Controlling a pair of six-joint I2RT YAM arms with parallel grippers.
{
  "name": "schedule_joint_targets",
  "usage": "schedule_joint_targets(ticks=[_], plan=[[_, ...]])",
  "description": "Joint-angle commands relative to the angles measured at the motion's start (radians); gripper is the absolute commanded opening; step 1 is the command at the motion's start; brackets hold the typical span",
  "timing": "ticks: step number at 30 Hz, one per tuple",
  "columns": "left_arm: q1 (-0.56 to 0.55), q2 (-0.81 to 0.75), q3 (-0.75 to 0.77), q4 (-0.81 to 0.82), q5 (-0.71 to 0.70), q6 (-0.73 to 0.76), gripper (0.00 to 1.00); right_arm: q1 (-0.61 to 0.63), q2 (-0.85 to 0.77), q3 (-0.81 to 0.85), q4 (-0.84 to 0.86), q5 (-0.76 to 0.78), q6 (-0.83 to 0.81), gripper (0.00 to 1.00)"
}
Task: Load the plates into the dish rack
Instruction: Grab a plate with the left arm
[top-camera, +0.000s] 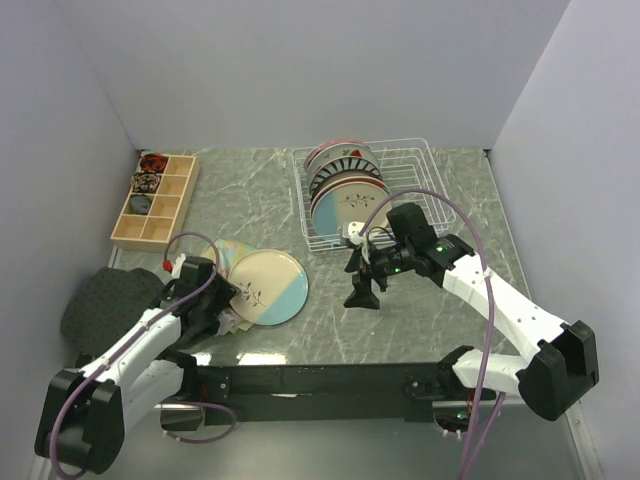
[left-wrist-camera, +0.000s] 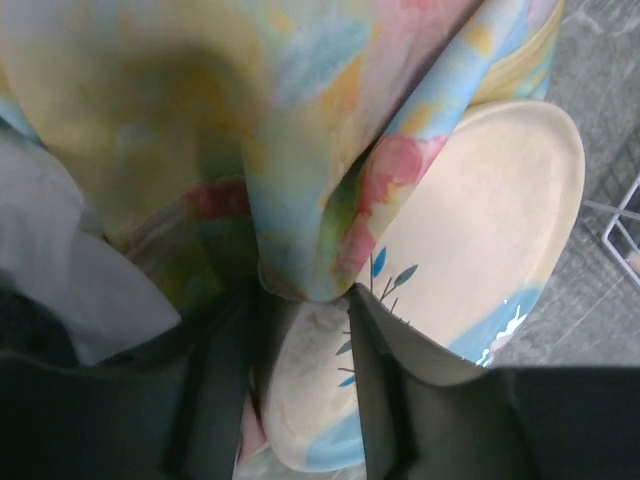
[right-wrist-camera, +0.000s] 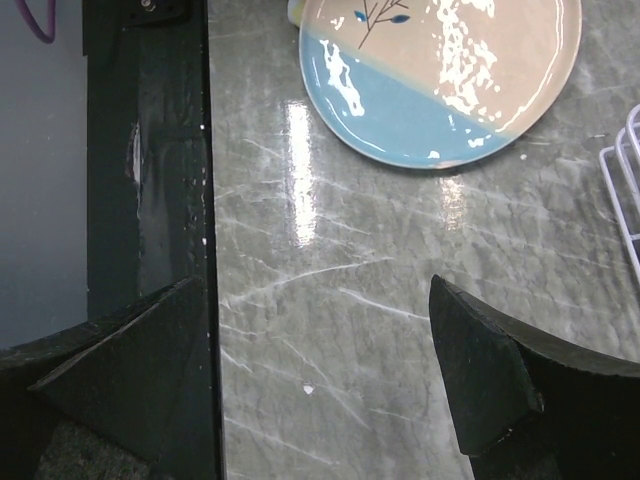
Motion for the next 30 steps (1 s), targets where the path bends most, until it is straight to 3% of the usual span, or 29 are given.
schedule_joint_targets(ticks=[1,7,11,14,24,30], plan=[[0.007,0.028,-0.028,0.117,0.042,0.028,0.36,-0.007,0.006,0.014,-0.007,-0.012,-0.010,1.00],[0.008,-0.047,0.004,0.092,0.058,0.095,0.18,-0.009,0.008,0.015,-0.010,-0.015,-0.012,1.00],[0.008,-0.177,0.040,0.042,0.054,0.130,0.14,-0.009,0.012,0.017,-0.013,-0.016,-0.013,1.00],[0.008,-0.237,0.058,0.031,0.059,0.167,0.01,-0.009,0.014,0.017,-0.013,-0.015,-0.013,1.00],[0.010,-0.287,0.064,0.144,0.233,0.190,0.01,-0.009,0.024,0.014,-0.018,-0.012,-0.017,1.00],[0.011,-0.281,0.122,0.100,0.290,0.149,0.01,-0.007,0.069,0.030,-0.058,-0.030,-0.039,1.00]])
